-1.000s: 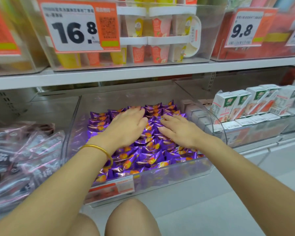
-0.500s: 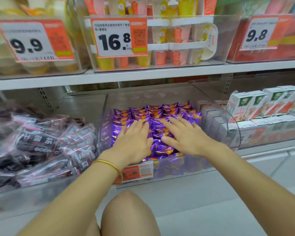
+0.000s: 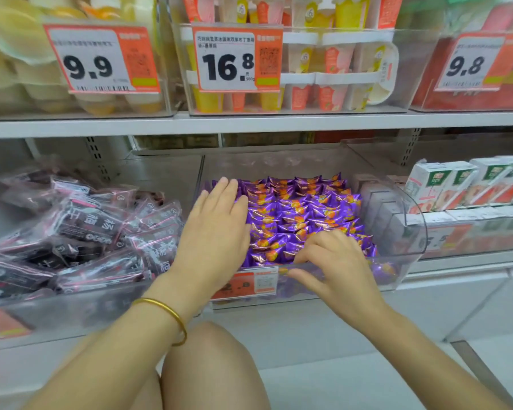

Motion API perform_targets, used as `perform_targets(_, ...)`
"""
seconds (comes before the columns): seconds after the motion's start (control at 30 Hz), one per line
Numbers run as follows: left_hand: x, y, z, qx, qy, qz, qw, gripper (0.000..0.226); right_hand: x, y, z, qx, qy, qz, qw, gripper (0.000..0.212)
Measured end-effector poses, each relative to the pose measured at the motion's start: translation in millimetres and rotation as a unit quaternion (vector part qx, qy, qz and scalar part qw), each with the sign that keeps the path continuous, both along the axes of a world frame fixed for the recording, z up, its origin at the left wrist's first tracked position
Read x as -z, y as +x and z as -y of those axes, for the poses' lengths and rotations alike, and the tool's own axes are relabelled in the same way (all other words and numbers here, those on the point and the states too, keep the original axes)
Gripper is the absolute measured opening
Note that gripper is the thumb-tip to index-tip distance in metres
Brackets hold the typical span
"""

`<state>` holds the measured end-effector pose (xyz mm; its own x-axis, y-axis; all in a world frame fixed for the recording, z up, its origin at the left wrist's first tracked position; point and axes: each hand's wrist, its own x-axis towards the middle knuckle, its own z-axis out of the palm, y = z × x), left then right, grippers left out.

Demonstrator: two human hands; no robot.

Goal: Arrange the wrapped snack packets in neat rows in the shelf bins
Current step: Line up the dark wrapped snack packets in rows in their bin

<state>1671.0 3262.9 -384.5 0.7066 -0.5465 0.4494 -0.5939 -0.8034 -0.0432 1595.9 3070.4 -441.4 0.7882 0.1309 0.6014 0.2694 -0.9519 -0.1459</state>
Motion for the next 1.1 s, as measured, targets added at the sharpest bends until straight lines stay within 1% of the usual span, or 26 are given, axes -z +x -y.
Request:
perform_targets(0.03,0.3,-1.5,-1.7,-0.01,-0.004,0.014,1.0,0.039,1.9,1.2,-0.5,0.003,0.01,0.008,1.0,0.026)
perform_targets(0.1,0.3,-1.1,-6.3,-0.034,-0.028,0.026,0.999,0.038,4.7,2.6,-1.2,-0.001,0.034,0.016,0.999,0.025)
perform_targets(0.17,-0.8,0.3,-12.6,-0.047,-0.072,0.003,0.996,0.04,5.9,3.3,-0.8,-0.015,0.059,0.02,0.998,0.026)
perform_targets(0.27,0.2,6.0,-25.2,-0.051,-0.147,-0.054,0.986,0.053,-1.0,7.6,0.7,-0.019,0.081,0.046,0.995,0.026)
perform_targets(0.33,-1.3,8.3,-30.1,-0.046,-0.192,-0.094,0.976,0.056,-11.1,15.2,2.9,-0.018,0.085,0.064,0.994,0.027)
perform_targets(0.4,-3.0,12.5,-33.0,-0.039,-0.214,-0.13,0.967,0.056,-20.9,25.4,4.9,-0.022,0.079,0.068,0.994,0.027)
perform_targets(0.6,-5.6,24.5,-41.3,-0.008,-0.26,-0.166,0.951,0.049,-18.2,53.7,9.7,-0.019,0.092,0.042,0.995,0.028)
perform_targets(0.73,-7.5,28.1,-69.5,-0.032,-0.304,-0.158,0.939,0.041,-2.4,58.5,10.5,-0.022,0.101,0.026,0.994,0.028)
perform_targets(0.8,-9.0,33.4,-89.2,-0.061,-0.292,-0.168,0.939,0.036,1.2,57.4,9.8,-0.022,0.093,0.014,0.995,0.028)
perform_targets(0.87,-10.5,36.1,-107.8,-0.085,-0.259,-0.204,0.94,0.031,-0.1,54.8,9.1,-0.02,0.082,-0.006,0.996,0.029)
perform_targets(1.0,-15.7,35.6,-134.7,-0.099,-0.122,-0.259,0.953,0.026,-21.7,47.0,0.9,0.036,-0.011,-0.038,0.999,0.03)
perform_targets(1.03,-17.1,35.8,-139.5,-0.1,-0.082,-0.271,0.954,0.027,-32.0,45.1,-6.8,0.04,-0.012,-0.039,0.998,0.031)
perform_targets(1.1,-18.6,38.2,-147.3,-0.101,-0.014,-0.305,0.947,0.029,-56.9,43.5,-34.8,0.0,0.008,-0.029,1.0,0.031)
